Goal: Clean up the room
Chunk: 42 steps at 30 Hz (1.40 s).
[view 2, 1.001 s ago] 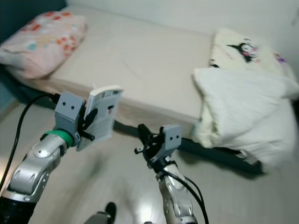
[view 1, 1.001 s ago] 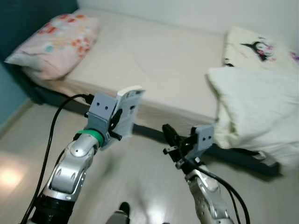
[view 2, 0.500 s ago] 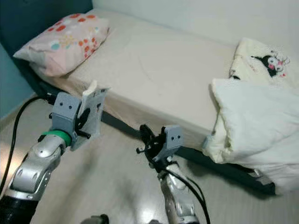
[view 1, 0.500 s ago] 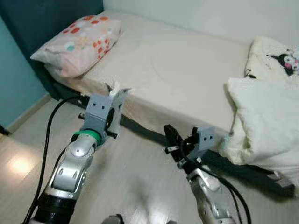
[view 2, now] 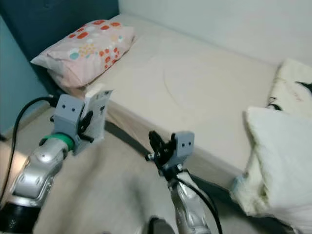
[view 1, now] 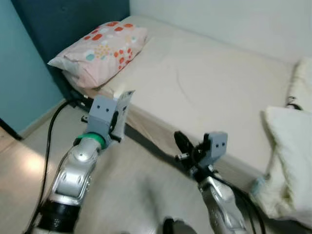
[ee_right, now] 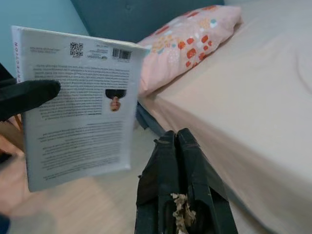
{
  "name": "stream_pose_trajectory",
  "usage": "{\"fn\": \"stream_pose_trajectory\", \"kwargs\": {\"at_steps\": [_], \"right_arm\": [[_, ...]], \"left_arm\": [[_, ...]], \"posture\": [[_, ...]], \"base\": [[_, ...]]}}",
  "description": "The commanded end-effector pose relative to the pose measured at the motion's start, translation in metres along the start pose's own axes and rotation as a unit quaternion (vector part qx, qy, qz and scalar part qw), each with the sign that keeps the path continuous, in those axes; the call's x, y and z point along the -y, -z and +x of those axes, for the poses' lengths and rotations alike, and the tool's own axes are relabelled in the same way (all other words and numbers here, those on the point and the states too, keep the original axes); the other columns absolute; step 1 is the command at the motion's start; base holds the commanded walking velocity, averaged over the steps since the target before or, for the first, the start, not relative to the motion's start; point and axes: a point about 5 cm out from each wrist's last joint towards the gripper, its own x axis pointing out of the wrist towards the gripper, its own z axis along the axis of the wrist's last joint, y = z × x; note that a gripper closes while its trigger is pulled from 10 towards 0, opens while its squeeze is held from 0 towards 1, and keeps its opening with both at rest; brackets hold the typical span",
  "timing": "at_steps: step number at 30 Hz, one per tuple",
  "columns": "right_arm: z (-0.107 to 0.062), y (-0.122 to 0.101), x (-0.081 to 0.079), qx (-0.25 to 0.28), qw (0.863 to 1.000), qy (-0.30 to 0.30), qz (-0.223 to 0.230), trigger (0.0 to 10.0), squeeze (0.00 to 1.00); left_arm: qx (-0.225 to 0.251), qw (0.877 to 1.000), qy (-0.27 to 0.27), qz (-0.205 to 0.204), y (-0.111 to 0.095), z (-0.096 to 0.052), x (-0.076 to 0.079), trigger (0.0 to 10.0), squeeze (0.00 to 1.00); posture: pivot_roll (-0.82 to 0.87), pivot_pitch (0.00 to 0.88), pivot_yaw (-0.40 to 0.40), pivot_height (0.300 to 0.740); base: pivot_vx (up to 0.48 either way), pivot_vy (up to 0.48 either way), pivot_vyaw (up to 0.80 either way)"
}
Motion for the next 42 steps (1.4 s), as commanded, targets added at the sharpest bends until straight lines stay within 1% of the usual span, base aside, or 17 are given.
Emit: {"fn": "stream_pose_trajectory", "kwargs": {"at_steps": [1,6,8,23,26,28,42], "right_arm": [[-0.001,0.002,-0.004,-0.002,1.000,-0.008,0.013,10.0,0.00],[-0.001,0.002,-0.004,-0.003,1.000,-0.008,0.007,10.0,0.00],[-0.001,0.002,-0.004,-0.003,1.000,-0.008,0.007,10.0,0.00],[-0.001,0.001,-0.002,-0.003,1.000,-0.008,0.002,10.0,0.00],[-0.001,0.001,-0.001,-0.002,1.000,0.000,0.006,10.0,0.00],[0.000,-0.001,0.004,0.003,1.000,0.021,0.003,10.0,0.00],[-0.002,-0.002,0.015,0.009,0.998,0.061,-0.005,10.0,0.00]], "left_arm": [[-0.006,1.000,-0.023,0.011,0.003,-0.001,-0.008,10.0,0.00],[-0.010,1.000,-0.026,0.006,0.004,-0.001,-0.008,10.0,0.00],[-0.010,1.000,-0.026,0.006,0.004,-0.001,-0.008,10.0,0.00],[-0.009,1.000,-0.026,0.009,0.003,0.002,-0.007,10.0,0.00],[-0.009,1.000,-0.027,0.009,0.003,0.001,-0.007,10.0,0.00],[-0.009,1.000,-0.026,0.009,0.004,0.001,-0.006,10.0,0.00],[-0.007,1.000,-0.021,0.006,0.003,0.001,-0.005,10.0,0.00]], "posture": [[0.08,0.112,0.010,0.726],[0.08,0.107,0.009,0.726],[0.08,0.107,0.009,0.726],[0.08,0.102,0.010,0.726],[0.08,0.099,0.009,0.726],[0.08,0.099,0.009,0.726],[0.08,0.109,0.011,0.726]], "base": [[0.454,0.000,0.00],[0.446,0.000,0.00],[0.439,0.000,0.49],[0.440,0.000,0.70],[0.442,0.000,0.00],[0.442,0.000,0.00],[0.440,0.000,0.00]]}}
